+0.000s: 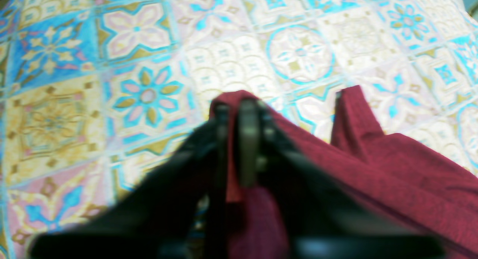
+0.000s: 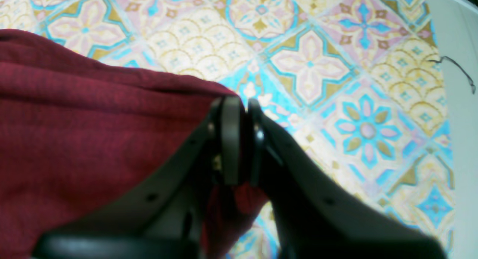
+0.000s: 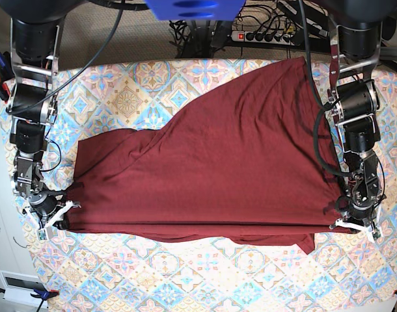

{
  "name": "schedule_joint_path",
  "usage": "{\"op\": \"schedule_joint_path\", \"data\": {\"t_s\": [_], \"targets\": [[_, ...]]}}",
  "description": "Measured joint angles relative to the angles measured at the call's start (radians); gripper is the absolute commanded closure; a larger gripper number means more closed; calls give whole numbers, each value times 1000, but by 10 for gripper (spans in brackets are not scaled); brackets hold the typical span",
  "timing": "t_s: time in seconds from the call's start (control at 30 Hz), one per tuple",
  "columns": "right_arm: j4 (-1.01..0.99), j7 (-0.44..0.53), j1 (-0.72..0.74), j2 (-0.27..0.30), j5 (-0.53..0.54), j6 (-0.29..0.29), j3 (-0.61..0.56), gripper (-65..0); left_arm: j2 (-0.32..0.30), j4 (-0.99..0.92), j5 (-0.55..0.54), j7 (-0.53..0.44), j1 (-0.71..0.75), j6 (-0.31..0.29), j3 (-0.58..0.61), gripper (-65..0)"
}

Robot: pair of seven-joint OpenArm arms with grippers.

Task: Layout the t-shirt on the table in an organized manner, then fold the t-shirt properly
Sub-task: 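Lift the shirt with both grippers and lay it back on the table, then release the shirt and reposition both grippers at its edges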

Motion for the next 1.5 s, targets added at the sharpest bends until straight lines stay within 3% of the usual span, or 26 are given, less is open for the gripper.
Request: {"op": "schedule_joint_path", "data": {"t_s": [0.07, 0.13, 0.23, 0.47, 0.57, 0.77, 0.9, 1.03, 1.27, 1.5], "targets": [[55, 2, -19, 0, 0, -6, 0, -187, 1, 0, 0, 2, 0, 1, 0, -252], [100, 1, -32, 1, 4, -6, 0, -262, -2, 0, 0, 0, 0, 3, 0, -254], [163, -69, -49, 0, 1, -5, -2, -326, -4, 0, -1, 18, 0, 12, 0, -254], [405, -255, -212, 6, -5, 0, -106, -311, -2, 9, -10, 90, 76, 5, -3, -261], [532, -258, -304, 6, 8, -5, -95, -312, -2, 134, -48, 108, 201, 2, -6, -262], [706, -322, -529, 23, -4, 9, -37, -312, -9, 554, -201, 341, 467, 2, -28, -262], [784, -340, -574, 29, 2, 84, 18, -311, 0, 743, -288, 453, 556, -2, -97, -263], [818, -346, -607, 28, 7, 81, 66, -311, 2, 893, -323, 567, 698, 16, -113, -267], [813, -360, -654, 26, 5, 89, 71, -311, 85, 1079, -346, 645, 867, 13, -108, -442], [815, -364, -655, 25, 4, 85, 71, -311, 148, 1234, -343, 688, 1036, 7, -111, -447]]}}
